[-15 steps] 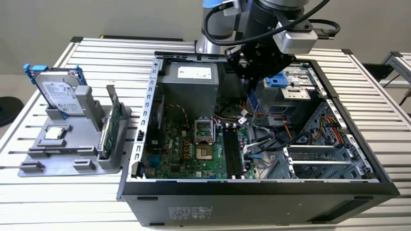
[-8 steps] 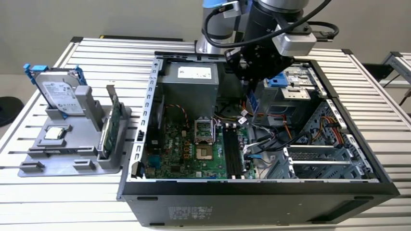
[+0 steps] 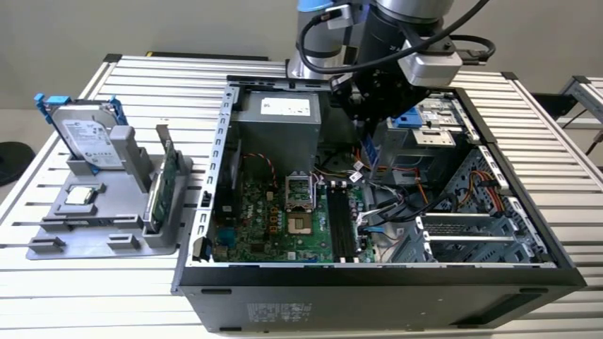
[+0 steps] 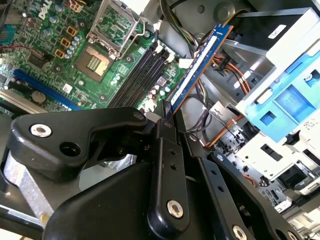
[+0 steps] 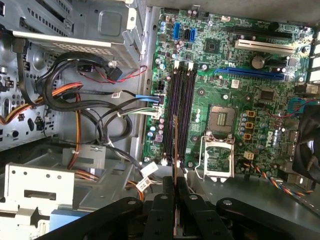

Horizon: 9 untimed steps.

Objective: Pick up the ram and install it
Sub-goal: 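Insert the ram into the slot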

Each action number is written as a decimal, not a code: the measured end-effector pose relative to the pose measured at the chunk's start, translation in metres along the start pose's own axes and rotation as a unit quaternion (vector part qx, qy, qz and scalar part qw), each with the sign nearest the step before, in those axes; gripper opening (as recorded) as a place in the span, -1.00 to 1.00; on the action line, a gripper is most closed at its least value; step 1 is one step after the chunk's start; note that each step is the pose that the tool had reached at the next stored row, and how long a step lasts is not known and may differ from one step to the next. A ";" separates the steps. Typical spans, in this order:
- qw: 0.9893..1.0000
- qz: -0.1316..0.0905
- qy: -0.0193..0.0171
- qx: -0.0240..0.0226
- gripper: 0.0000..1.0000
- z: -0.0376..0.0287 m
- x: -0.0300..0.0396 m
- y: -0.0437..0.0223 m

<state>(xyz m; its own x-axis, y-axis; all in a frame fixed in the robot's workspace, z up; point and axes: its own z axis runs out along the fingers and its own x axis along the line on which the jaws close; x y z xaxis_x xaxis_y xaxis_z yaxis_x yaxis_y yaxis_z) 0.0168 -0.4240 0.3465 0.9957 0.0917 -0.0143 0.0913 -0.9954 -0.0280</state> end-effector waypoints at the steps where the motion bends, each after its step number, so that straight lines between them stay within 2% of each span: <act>1: 1.000 0.000 0.000 0.000 -1.00 0.0004 0.0000 0.0000; 9: 1.000 0.001 0.000 -0.001 -1.00 0.0036 0.0001 0.0001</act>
<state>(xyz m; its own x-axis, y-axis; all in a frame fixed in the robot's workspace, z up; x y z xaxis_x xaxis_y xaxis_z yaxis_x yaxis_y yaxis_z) 0.0169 -0.4240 0.3429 0.9959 0.0897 -0.0145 0.0893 -0.9957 -0.0265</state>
